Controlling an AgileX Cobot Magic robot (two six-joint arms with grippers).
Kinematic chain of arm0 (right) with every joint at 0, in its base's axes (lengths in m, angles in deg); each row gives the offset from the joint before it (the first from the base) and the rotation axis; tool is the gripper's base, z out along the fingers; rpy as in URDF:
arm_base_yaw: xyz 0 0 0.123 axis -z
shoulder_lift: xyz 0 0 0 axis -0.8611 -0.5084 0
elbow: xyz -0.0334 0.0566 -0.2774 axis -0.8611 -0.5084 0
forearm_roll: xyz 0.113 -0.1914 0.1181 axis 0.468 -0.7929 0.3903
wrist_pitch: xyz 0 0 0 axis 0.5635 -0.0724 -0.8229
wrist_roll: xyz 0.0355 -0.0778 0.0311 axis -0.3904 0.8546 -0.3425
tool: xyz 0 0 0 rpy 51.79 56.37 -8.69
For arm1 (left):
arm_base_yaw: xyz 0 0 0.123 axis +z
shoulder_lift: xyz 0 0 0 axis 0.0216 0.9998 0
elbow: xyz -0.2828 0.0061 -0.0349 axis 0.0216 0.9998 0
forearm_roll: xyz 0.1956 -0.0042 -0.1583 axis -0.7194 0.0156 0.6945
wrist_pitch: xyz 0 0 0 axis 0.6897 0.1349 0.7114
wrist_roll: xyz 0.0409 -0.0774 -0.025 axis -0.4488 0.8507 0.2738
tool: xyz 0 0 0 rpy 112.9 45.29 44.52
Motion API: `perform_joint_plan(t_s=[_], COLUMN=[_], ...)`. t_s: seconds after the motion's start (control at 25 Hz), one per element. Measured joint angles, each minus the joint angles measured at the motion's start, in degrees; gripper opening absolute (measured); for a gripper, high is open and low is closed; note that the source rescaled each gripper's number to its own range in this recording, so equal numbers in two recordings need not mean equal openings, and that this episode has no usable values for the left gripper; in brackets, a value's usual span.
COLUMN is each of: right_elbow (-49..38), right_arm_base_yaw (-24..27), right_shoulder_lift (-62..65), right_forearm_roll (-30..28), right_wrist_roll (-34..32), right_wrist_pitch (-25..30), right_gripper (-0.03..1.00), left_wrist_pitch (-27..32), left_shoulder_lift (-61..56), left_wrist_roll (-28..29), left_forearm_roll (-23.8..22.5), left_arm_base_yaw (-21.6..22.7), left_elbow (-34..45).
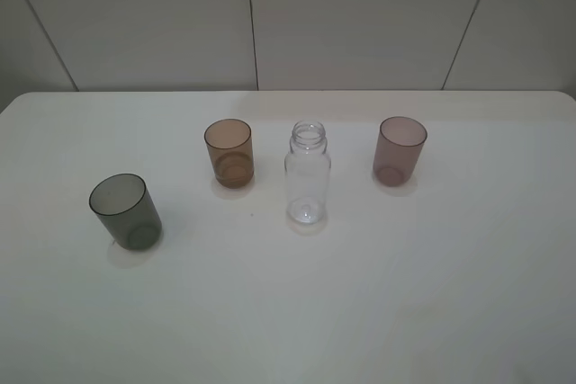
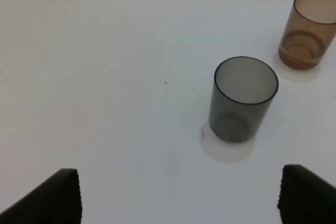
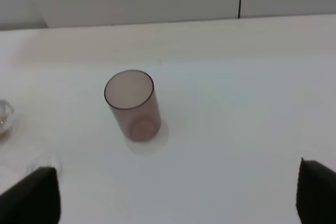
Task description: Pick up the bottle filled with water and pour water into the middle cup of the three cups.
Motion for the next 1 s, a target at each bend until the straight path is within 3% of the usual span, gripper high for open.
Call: perform_joint_plan(t_s=[0.52,0.8,1.0], right_elbow=[-2.2,-6.2,-8.1], right_arm_base_yaw=[0.0,0.0,0.0], right_shoulder_lift=[16.7,20.0,20.0], right_forearm_roll=[-0.5,-1.9,-2.7], right_wrist_roll=[0.0,0.0,0.0], right_wrist_pitch=[1.0,7.9,8.3], right_gripper=[0.91,0.91,0.91], left_wrist_pitch=[0.0,0.0,0.0], left_shoulder_lift=[0.0,0.0,0.0], left_wrist_roll=[0.0,0.0,0.0], left_forearm_roll=[0.0,0.0,0.0], left_arm_base_yaw=[0.0,0.0,0.0], left_elbow=[0.0,0.0,0.0])
